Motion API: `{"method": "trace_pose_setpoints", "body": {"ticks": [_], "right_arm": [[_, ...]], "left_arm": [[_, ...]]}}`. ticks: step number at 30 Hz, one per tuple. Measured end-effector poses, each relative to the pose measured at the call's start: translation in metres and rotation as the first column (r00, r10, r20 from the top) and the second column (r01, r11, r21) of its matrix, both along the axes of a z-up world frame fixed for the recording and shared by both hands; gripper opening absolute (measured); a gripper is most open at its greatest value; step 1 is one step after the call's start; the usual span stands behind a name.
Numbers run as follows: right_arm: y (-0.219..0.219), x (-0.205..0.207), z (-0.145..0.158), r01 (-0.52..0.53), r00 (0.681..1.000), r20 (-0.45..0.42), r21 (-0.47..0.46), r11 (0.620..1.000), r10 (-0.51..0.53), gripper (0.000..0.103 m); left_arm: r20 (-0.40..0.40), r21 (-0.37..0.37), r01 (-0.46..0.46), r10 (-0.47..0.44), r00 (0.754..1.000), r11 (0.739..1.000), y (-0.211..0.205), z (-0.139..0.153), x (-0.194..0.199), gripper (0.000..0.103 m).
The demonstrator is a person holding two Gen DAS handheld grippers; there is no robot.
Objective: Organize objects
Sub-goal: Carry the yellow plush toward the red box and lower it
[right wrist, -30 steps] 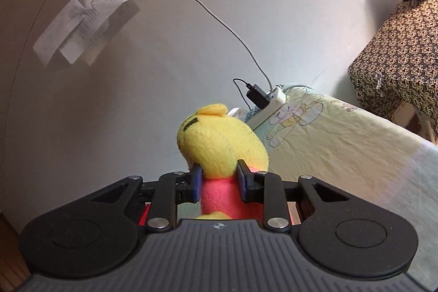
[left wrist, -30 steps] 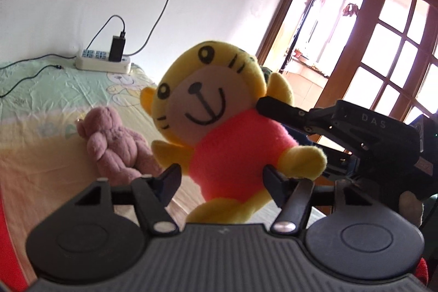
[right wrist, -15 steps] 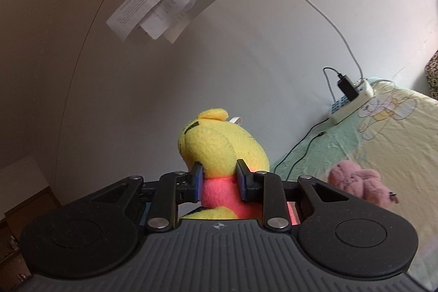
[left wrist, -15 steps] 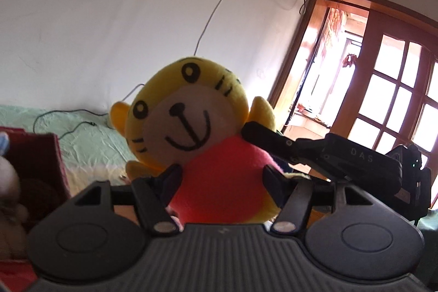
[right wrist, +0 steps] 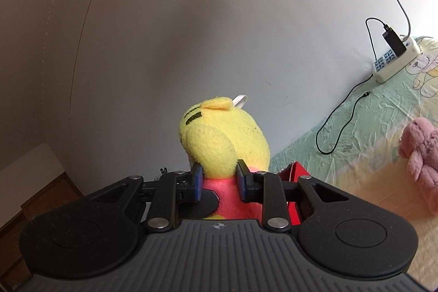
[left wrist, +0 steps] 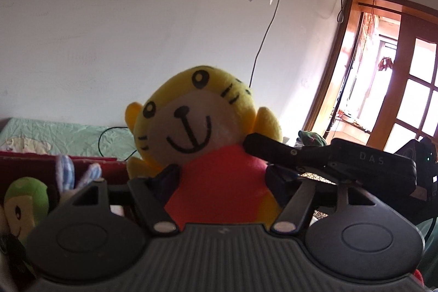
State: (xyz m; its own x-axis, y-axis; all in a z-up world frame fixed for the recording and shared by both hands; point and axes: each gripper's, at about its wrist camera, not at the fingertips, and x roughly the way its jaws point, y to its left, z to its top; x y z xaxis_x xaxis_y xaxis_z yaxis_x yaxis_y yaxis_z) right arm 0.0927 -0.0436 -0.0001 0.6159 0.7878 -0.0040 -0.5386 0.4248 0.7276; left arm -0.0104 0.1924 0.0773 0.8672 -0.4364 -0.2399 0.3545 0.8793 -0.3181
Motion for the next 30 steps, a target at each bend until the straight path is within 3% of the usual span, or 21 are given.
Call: {"method": "trace_pose_setpoints", "body": {"ticks": [4,11,15,21,27,30], "right_arm": [[0.016,-0.001,0.0,0.038,0.999,-0.015,-0.073,0.997,-0.039,0.027],[0.04,-0.013,0.005,0.05,0.999,0.007,-0.141,0.989,-0.05,0.03],[0.05,-0.016,0.002,0.078,0.996,-0.029,-0.121,0.99,-0.082,0.03],[0.063,-0.007,-0.006,0.092,0.99,-0.102,-0.038,0.995,-0.096,0.03],[0.066,-0.017,-0.013,0.155,0.983,-0.078,-0.119,0.981,-0.165,0.032],[0.059,-0.021,-0.014,0.161,0.982,-0.074,-0.157,0.974,-0.174,0.032]], "left_arm": [[-0.048,-0.04,0.029,-0.031,0.998,0.999,0.018,-0.013,0.011,0.073],[-0.043,-0.112,0.013,-0.018,0.999,0.994,0.04,-0.026,0.007,0.083],[-0.055,-0.082,-0.059,0.055,0.997,0.995,0.046,-0.024,0.005,0.089],[-0.06,-0.091,-0.129,0.124,0.99,0.987,0.064,-0.025,0.004,0.089],[-0.165,-0.114,-0.112,0.092,0.982,0.987,0.065,-0.038,0.022,0.088],[-0.159,-0.057,-0.125,0.114,0.981,0.991,0.053,-0.036,0.022,0.086]]}}
